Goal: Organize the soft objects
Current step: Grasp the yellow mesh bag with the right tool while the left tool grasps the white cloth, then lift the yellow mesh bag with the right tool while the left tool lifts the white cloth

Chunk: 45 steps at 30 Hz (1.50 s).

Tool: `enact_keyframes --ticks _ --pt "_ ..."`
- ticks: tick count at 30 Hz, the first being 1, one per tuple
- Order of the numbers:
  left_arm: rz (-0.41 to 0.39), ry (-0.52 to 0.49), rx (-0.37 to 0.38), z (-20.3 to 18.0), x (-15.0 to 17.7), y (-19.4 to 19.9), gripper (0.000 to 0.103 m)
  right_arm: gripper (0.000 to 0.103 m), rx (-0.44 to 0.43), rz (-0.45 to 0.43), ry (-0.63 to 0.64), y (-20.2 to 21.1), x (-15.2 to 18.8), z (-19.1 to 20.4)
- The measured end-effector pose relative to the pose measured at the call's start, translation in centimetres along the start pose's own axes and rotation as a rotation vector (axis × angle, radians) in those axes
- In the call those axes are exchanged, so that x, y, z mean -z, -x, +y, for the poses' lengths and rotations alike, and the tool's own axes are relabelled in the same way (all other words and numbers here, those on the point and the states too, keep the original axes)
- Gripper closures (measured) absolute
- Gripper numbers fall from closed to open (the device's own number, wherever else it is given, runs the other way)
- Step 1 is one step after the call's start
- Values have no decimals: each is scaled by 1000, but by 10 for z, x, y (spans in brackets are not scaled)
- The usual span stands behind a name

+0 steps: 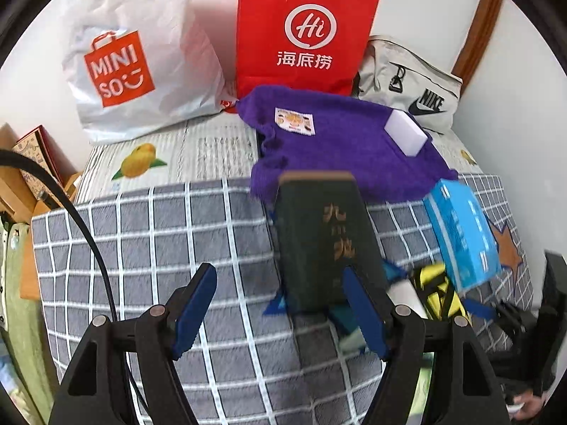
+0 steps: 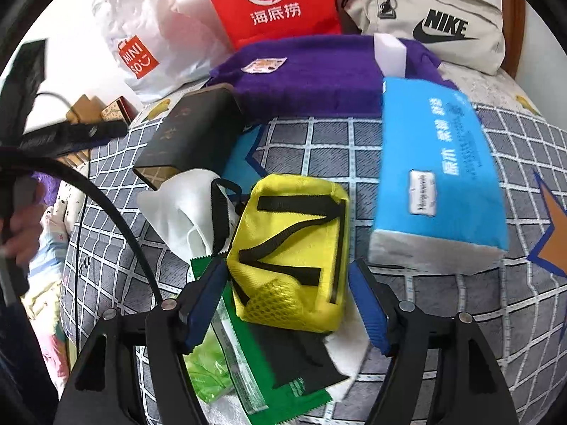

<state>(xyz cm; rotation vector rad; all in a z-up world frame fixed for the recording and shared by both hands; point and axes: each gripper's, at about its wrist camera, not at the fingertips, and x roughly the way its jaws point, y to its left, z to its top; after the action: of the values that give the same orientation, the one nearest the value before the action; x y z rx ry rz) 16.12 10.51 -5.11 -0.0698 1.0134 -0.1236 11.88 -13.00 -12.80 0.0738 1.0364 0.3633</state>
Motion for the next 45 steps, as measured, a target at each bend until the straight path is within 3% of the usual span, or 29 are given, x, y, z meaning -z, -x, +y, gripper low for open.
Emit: enact_keyframes --ticks 3,6,10,20,27,36,39,41,45 --pt "-5 8 33 2 15 4 31 29 12 16 -6 -11 0 1" --pt "4 13 34 3 28 3 31 30 -9 -38 -52 -5 -1 -5" --pt "-2 13 56 -3 43 2 31 37 -48 -30 -52 -6 -1 -8" --pt "-45 -26 203 -47 58 -12 31 39 -68 -108 12 33 15 -4" --pt "-25 -52 221 -76 60 -31 32 39 -54 -139 34 55 33 -13" --pt "-12 -47 147 -94 59 -50 33 39 -79 -163 31 72 52 -20" --pt "-5 -26 130 -93 59 -55 49 39 -85 -153 30 71 57 -22" --pt "11 -13 150 -93 59 -59 66 39 -90 -149 25 70 60 -24" --pt "4 -32 164 -98 61 -57 80 39 -95 -145 15 70 63 -29"
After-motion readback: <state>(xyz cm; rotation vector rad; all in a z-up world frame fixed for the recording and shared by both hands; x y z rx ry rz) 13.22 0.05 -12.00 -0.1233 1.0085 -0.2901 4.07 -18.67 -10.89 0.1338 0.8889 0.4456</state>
